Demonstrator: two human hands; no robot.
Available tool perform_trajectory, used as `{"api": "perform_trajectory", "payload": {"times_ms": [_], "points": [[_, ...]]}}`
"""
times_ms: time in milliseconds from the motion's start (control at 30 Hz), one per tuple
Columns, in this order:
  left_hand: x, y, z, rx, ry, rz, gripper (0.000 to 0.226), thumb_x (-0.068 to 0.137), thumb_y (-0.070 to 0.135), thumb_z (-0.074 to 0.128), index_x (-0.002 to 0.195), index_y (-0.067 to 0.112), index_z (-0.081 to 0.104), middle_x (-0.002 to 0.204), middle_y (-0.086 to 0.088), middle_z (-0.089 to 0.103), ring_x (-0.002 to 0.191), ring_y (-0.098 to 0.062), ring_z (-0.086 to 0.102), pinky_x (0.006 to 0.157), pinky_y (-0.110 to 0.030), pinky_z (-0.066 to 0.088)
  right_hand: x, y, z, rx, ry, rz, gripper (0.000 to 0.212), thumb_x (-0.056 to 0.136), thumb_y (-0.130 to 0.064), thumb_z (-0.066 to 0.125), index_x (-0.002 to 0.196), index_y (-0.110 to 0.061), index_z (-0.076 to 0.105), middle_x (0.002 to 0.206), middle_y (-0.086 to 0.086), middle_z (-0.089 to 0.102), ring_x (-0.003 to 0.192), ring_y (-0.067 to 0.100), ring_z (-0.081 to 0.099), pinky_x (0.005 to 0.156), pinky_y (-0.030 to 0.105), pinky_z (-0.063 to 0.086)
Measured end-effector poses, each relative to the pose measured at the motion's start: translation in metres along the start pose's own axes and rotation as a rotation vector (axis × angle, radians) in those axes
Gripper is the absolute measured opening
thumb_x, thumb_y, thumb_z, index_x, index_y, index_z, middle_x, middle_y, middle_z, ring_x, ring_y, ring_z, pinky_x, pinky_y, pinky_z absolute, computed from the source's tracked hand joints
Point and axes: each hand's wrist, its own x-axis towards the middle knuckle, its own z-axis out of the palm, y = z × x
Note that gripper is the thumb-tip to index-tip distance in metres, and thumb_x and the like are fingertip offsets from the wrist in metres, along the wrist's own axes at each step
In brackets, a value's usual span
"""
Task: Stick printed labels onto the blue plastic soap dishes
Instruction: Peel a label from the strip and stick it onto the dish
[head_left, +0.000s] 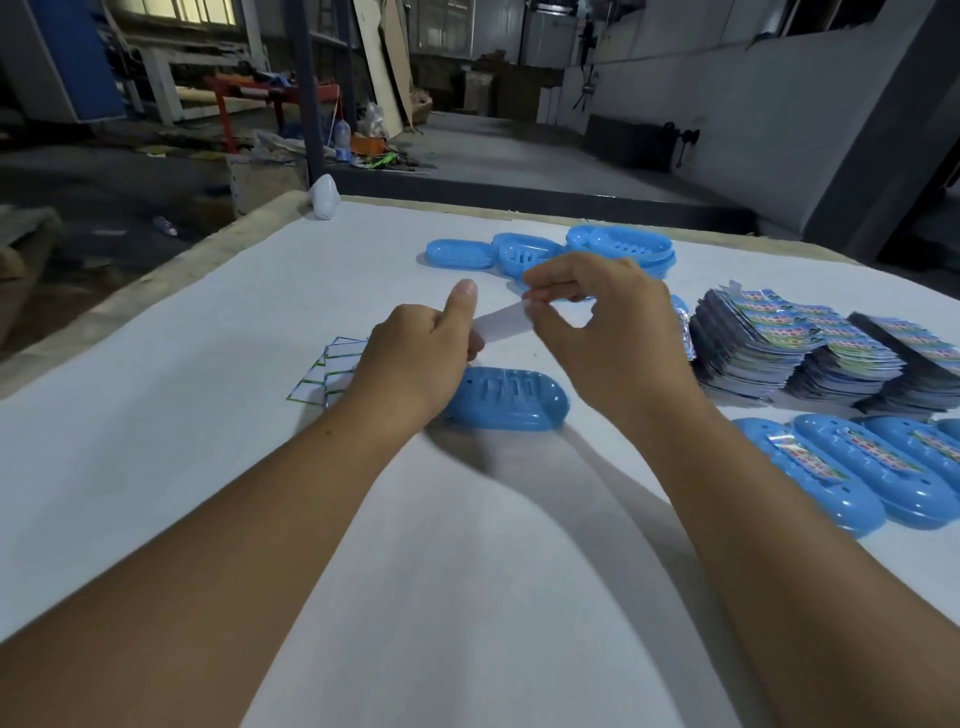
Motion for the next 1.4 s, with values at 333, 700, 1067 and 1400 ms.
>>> {"api": "perform_trajectory", "payload": {"times_ms": [333,700,1067,1400], "points": [[0.004,0.000,-0.012,-0.182,0.071,0.040,0.021,0.089,0.029,0.064,0.082,0.013,0.075,0.049,0.008,0.052,0.052,-0.013,0.044,0.057,-0.027,0.041,-0.007,-0.006,0.011,0.227,-0.159,0.156,0.018,0.086,-0.037,0.079,0.103,-0.033,0.074,0.104,-0.020,0.072,0.095,0.001,0.063,0.074,0.015,0.048],[-0.001,0.007,-0.008,-0.169,0.032,0.115,0.022,0.092,0.030,0.064,0.077,0.018,0.076,0.075,0.016,0.071,0.067,0.011,0.061,0.058,-0.016,0.051,0.008,0.014,-0.001,0.519,-0.011,0.510,0.017,0.091,-0.020,0.077,0.095,-0.021,0.061,0.071,-0.014,0.076,0.070,0.000,0.072,0.056,0.016,0.055],[-0.004,0.009,-0.010,-0.146,0.011,0.150,0.021,0.094,0.025,0.062,0.079,0.017,0.075,0.077,0.010,0.074,0.079,-0.003,0.069,0.054,-0.012,0.052,0.009,0.010,-0.003,0.545,-0.018,0.538,0.017,0.091,-0.022,0.077,0.095,-0.022,0.061,0.064,-0.024,0.071,0.065,-0.008,0.069,0.049,0.009,0.048],[-0.002,0.006,-0.010,-0.118,0.031,0.135,0.020,0.095,0.024,0.059,0.085,0.013,0.072,0.059,0.014,0.061,0.049,0.008,0.054,0.043,-0.013,0.039,0.007,0.007,-0.003,0.630,-0.086,0.535,0.010,0.094,-0.015,0.074,0.100,-0.023,0.070,0.081,0.000,0.079,0.071,0.010,0.073,0.064,0.021,0.058]]}}
